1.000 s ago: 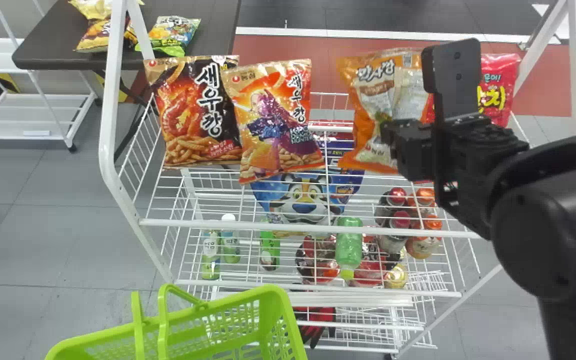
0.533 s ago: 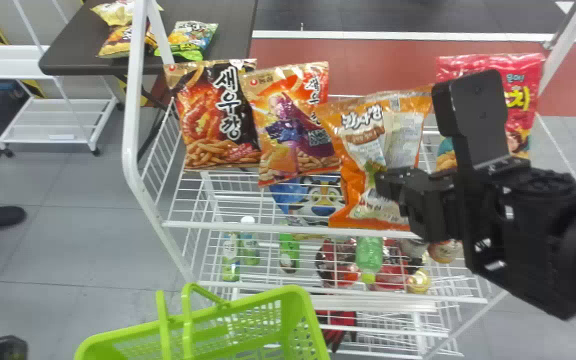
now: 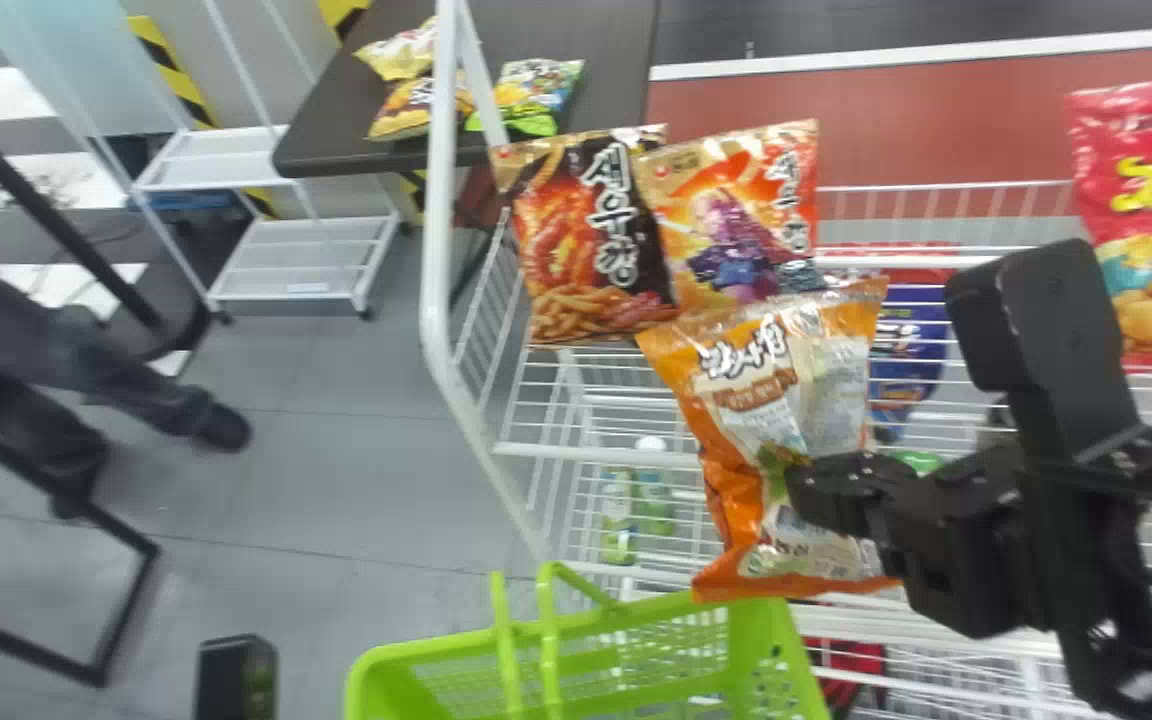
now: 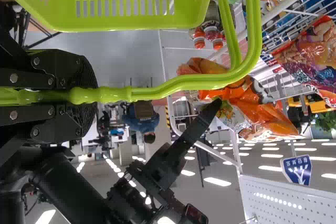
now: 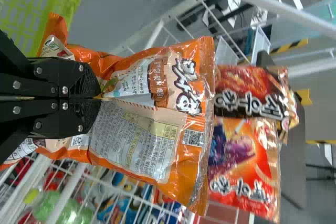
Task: Hold basket handle with left hand then pick Gamjakkang with right hand and place into basket
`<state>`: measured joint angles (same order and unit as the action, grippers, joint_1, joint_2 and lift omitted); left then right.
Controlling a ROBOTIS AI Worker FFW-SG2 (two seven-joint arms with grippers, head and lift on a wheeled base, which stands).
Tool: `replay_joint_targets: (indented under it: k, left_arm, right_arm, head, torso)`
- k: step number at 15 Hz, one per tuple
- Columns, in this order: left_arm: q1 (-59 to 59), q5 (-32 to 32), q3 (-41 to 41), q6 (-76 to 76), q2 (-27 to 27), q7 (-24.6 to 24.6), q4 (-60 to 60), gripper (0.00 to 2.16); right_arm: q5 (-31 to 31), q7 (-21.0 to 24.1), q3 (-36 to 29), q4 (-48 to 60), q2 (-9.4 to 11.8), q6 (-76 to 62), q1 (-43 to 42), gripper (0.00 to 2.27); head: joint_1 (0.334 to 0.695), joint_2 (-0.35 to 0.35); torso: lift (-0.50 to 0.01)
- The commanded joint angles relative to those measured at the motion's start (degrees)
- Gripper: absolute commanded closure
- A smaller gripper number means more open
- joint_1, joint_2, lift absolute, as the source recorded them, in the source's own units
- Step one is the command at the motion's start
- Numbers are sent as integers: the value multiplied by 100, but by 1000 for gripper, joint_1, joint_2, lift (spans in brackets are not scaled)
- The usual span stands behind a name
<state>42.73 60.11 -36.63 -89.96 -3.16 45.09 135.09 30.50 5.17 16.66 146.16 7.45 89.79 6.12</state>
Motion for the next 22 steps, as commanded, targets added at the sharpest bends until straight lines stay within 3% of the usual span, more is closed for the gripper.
replay_joint_targets:
  k: [1, 6, 7, 8, 9, 10, 13, 15, 17, 20, 22]
  left_arm:
    - [-1, 36, -2, -7, 0, 0, 0, 2148]
    - [-1, 98, -11, -7, 0, 35, 18, 2148]
    - [-1, 98, -19, -7, 0, 53, 18, 2148]
    - [-1, 98, -37, -7, 0, 88, 9, 2148]
    - [-1, 106, -46, -7, 0, 97, 0, 2148]
    - [-1, 98, -46, -7, 0, 88, 9, 2148]
    - [-1, 98, -46, -7, 0, 97, -17, 2148]
    - [-1, 98, -46, -7, 0, 97, -44, 2148]
    - [-1, 106, -46, -7, 0, 114, -61, 2148]
    - [-10, 98, -46, -7, 0, 123, -123, 2148]
    - [-19, 98, -37, -7, 0, 123, -158, 2148]
  right_arm:
    - [140, 1, 346, -35, -24, 29, 47, 2246]
    - [-203, -25, 1295, -668, -24, 29, 161, 2236]
    - [-220, -25, 1375, -765, -16, 29, 196, 2128]
    - [-282, -34, 1471, -870, -16, 29, 205, 1784]
    - [-422, -104, 1568, -976, -7, 29, 205, 829]
    - [-484, -113, 1603, -1046, 11, 29, 214, 16]
    - [-589, -254, 1480, -1011, 64, 29, 346, 53]
    - [-633, -667, 1155, -835, 107, 29, 522, 60]
    - [-1099, -843, 1005, -615, 222, -158, 733, 66]
    - [-2259, -799, 979, -580, 521, -1916, 1137, 80]
    - [-2523, -746, 707, -773, 617, -3164, 1436, 87]
  head:
    - [695, 328]
    - [695, 350]
    - [695, 350]
    - [695, 350]
    - [695, 350]
    - [695, 350]
    - [695, 350]
    - [695, 350]
    - [695, 350]
    - [695, 350]
    - [695, 350]
  torso:
    - [-18]
    - [-18]
    - [-18]
    - [-18]
    - [-18]
    - [-18]
    - [-18]
    - [-18]
    - [-18]
    - [-18]
    - [-18]
